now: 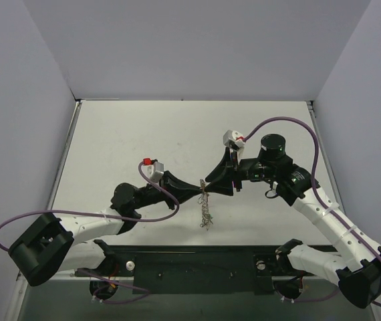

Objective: Put the keys on the keyring

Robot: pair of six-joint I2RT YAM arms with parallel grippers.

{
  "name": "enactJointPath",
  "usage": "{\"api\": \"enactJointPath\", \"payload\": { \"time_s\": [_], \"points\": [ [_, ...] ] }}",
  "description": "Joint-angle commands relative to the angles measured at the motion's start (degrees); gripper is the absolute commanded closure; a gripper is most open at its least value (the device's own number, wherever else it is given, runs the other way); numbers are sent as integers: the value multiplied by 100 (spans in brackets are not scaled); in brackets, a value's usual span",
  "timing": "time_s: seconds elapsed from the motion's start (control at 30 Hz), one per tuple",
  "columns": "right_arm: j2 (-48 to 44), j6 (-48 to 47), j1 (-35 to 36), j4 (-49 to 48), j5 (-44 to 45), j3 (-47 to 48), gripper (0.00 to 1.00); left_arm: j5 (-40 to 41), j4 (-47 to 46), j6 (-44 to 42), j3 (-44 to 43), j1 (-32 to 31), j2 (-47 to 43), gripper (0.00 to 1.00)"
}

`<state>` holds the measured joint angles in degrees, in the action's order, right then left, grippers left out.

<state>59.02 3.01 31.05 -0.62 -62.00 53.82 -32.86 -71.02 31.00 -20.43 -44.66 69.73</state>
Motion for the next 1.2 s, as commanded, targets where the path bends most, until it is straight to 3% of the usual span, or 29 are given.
{"api": "enactJointPath", "payload": {
  "time_s": [0.0, 0.17, 0.5, 1.17],
  "points": [
    [4, -1, -46, 9, -295, 23, 64, -71, -2293, 222, -172, 89, -223, 100],
    [48, -257, -55, 440, -234, -56, 64, -98, -2276, 248, -225, 133, -320, 100],
    [171, 24, -55, 160, -181, -170, 65, -203, -2144, 274, -348, 151, -408, 100],
    [241, -160, 130, -35, -726, -153, 85, -168, -2205, 327, -374, 160, -443, 100]
  ]
}}
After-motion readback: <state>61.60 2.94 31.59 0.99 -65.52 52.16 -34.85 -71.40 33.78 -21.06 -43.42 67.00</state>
